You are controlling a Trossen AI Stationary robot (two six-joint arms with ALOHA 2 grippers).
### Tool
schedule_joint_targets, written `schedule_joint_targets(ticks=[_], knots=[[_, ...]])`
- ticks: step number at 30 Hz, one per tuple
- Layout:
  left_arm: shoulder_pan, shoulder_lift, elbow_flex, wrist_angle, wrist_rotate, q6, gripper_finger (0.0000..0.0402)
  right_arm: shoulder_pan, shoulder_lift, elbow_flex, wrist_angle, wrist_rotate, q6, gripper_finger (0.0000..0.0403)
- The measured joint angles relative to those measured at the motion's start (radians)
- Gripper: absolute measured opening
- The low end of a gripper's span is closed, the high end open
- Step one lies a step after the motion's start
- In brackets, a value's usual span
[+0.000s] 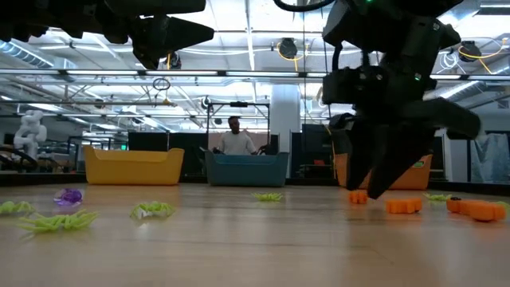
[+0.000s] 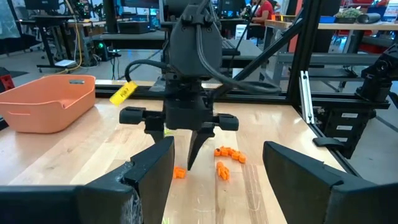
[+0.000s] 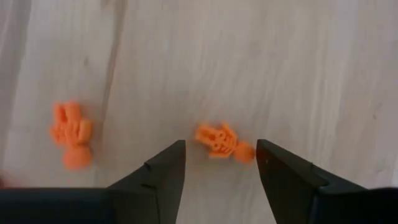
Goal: Sort Halloween decoration
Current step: Put the orange skeleton toy into the yellow bin
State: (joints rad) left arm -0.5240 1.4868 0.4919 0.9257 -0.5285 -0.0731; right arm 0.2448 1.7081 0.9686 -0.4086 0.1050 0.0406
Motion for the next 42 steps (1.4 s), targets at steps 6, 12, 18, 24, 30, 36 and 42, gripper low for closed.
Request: schedule_joint_targets(ticks=[6, 12, 18, 24, 30, 36, 42], knots=[[0.0, 0.0, 0.0, 0.0, 0.0, 0.0, 0.0254, 0.02, 0.012, 0.0, -0.009, 0.05, -0.17, 0.0177], [0.0, 0.0, 0.0, 0.006, 0.0, 0.0, 0.0254, 0.004, 0.039, 0.003, 0.017, 0.02, -0.21, 0.0175], [0.0, 0.0, 0.0, 0.007, 0.0, 0.0, 0.0254, -0.01, 0.053, 0.004, 0.022, -0.03, -0.148, 0.0136], [0.0, 0.0, 0.0, 0.007, 0.0, 0.0, 0.0254, -0.008, 0.051, 0.004, 0.021, -0.049, -0.123, 0.0065], [0.0, 0.0, 0.0, 0.007, 0.0, 0.0, 0.0254, -0.008, 0.048, 0.002, 0.021, -0.055, -0.058, 0.003], [0.0, 0.0, 0.0, 0.007, 0.0, 0.001, 0.0254, -0.005, -0.001, -0.003, 0.027, -0.125, 0.025, 0.0028], [0.0, 0.0, 0.0, 0.006, 0.0, 0.001, 0.0254, 0.02, -0.072, -0.002, 0.037, -0.137, 0.097, 0.0026]])
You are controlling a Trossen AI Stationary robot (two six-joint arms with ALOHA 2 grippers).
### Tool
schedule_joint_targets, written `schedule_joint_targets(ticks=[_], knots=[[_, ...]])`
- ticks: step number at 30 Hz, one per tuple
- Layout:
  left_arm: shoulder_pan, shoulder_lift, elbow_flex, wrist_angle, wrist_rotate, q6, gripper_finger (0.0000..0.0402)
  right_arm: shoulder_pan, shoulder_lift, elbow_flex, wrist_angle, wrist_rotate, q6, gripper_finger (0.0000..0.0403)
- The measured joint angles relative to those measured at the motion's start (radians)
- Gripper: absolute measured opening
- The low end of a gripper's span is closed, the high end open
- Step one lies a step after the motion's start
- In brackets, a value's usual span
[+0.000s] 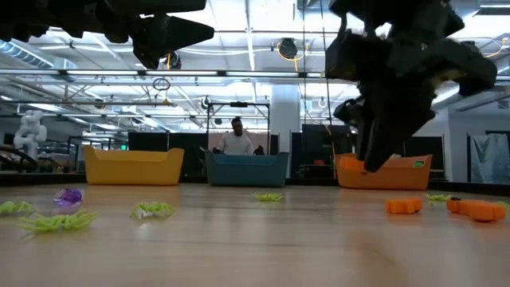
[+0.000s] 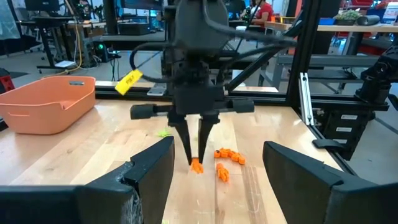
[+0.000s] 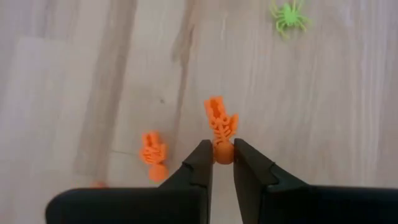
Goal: Sort Halloween decoration
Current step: Put the orange skeleton toy into the yellow bin
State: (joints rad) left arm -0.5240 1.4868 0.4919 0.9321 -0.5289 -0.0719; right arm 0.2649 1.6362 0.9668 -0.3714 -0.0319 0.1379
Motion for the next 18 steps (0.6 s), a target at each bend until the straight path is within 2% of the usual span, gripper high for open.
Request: schedule_joint_targets(ticks=[5, 11, 18], knots=[[0.0, 0.0, 0.0, 0.0, 0.0, 0.0, 0.0254, 0.046, -0.025, 0.0, 0.022, 0.035, 0.106, 0.0025], [0.0, 0.0, 0.0, 0.0, 0.0, 0.0, 0.0254, 0.126, 0.007, -0.028, 0.262, 0.281, 0.179, 0.0025], [0.0, 0.0, 0.002, 0.001, 0.0, 0.0, 0.0254, 0.186, 0.055, -0.029, 0.493, 0.584, 0.134, 0.0025]])
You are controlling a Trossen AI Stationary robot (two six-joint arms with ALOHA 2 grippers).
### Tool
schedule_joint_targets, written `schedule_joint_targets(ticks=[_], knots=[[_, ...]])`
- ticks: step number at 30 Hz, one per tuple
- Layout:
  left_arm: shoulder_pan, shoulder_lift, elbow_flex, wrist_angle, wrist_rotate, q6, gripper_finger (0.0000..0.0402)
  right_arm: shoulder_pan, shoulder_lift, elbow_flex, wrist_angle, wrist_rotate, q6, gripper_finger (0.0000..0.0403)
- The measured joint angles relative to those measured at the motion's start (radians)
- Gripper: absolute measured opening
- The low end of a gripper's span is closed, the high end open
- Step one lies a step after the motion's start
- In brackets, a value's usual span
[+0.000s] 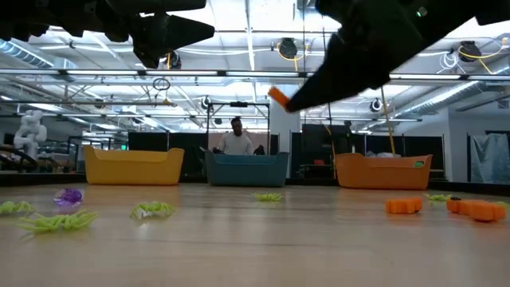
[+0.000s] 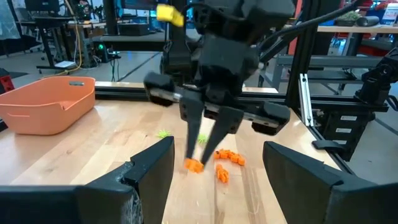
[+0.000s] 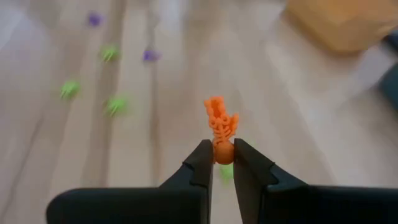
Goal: Sort Halloween decoration
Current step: Put the orange skeleton toy into the yellow bin
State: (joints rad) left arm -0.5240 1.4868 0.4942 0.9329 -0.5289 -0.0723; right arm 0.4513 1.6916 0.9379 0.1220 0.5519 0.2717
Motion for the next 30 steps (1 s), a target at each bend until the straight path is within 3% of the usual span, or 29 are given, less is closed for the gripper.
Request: schedule_joint_targets(ticks=[8, 14, 27, 30], knots=[[0.0, 0.0, 0.0, -0.011, 0.0, -0.001, 0.0254, 0.017, 0.005, 0.0, 0.157, 0.197, -0.103, 0.0025], [0.0, 0.0, 0.0, -0.01, -0.008, 0.0, 0.0254, 0.019, 0.006, 0.0, 0.18, 0.241, -0.142, 0.0025], [0.002, 0.0, 0.0, -0.008, -0.026, 0.0, 0.0254, 0.015, 0.157, 0.0, 0.325, 0.26, -0.146, 0.0025], [0.002, 0.0, 0.0, -0.011, -0.026, -0.001, 0.0254, 0.015, 0.158, 0.0, 0.337, 0.309, -0.155, 0.0025]])
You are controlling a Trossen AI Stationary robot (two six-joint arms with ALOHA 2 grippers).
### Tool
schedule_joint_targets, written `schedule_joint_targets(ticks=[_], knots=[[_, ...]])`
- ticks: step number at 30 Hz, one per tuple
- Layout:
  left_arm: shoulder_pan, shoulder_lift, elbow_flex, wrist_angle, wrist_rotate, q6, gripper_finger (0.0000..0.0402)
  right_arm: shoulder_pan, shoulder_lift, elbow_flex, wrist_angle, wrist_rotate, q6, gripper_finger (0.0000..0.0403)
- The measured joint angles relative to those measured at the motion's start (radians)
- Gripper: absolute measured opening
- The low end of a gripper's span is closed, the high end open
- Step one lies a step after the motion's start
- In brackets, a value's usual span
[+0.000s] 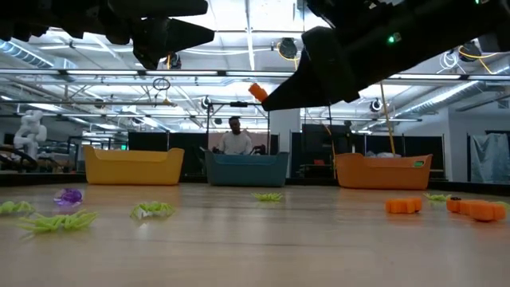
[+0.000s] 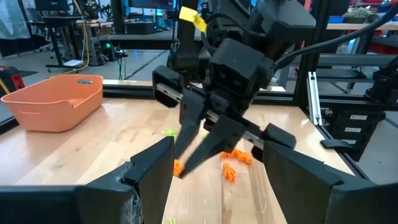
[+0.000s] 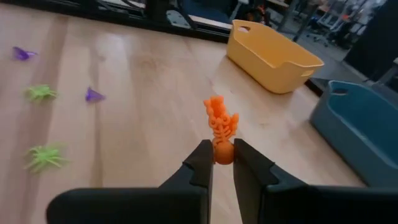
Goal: Sort Halloween decoration
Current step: Put the orange skeleton toy into the yellow bin
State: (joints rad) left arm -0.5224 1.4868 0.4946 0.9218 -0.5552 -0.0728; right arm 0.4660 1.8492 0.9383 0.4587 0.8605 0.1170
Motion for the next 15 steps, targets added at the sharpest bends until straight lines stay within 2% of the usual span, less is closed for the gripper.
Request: schedule_joint_targets(ticks=[8, 15], knots=[[-0.001, 0.0, 0.0, -0.016, -0.003, -0.001, 0.0254, 0.0, 0.0, 0.0, 0.001, 0.056, -0.123, 0.0025], [-0.001, 0.0, 0.0, -0.018, -0.004, -0.001, 0.0254, 0.0, 0.0, 0.0, 0.005, 0.056, -0.495, 0.0025]])
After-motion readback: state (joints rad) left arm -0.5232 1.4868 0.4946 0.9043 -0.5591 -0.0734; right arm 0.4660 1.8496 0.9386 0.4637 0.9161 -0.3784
